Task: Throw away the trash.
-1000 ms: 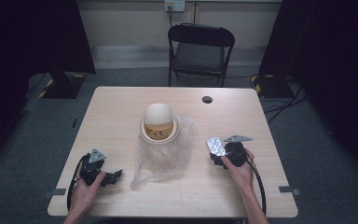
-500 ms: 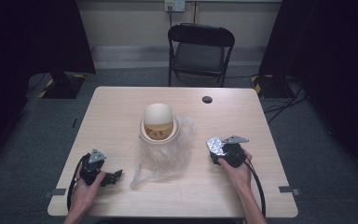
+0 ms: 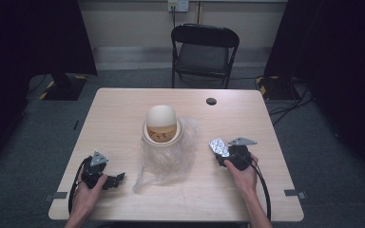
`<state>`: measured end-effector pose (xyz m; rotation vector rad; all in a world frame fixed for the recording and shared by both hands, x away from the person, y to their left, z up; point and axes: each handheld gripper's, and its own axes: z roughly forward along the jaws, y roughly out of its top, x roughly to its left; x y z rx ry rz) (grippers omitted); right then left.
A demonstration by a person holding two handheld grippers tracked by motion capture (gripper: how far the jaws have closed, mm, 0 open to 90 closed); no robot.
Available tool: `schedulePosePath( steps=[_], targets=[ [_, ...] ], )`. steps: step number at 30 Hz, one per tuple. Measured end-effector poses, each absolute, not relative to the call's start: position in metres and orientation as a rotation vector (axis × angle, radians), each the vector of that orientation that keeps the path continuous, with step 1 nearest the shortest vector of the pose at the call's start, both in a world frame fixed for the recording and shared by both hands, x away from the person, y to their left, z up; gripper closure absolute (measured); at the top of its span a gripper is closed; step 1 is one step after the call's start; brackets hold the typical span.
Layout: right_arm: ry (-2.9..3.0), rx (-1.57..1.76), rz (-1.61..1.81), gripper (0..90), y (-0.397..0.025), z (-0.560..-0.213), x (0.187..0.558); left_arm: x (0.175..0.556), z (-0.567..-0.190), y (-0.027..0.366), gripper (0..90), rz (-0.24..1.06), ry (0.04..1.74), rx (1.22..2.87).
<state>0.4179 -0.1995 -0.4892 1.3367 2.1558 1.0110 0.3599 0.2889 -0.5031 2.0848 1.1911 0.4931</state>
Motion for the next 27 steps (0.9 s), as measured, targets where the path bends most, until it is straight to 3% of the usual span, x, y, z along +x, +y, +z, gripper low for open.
schedulePosePath(
  steps=[27],
  targets=[
    [2.159, 1.296, 1.178, 33.9, -0.198, -0.456, 0.394, 0.360, -0.503, 0.289, 0.2, 0.494, 1.190, 2.086]
  ],
)
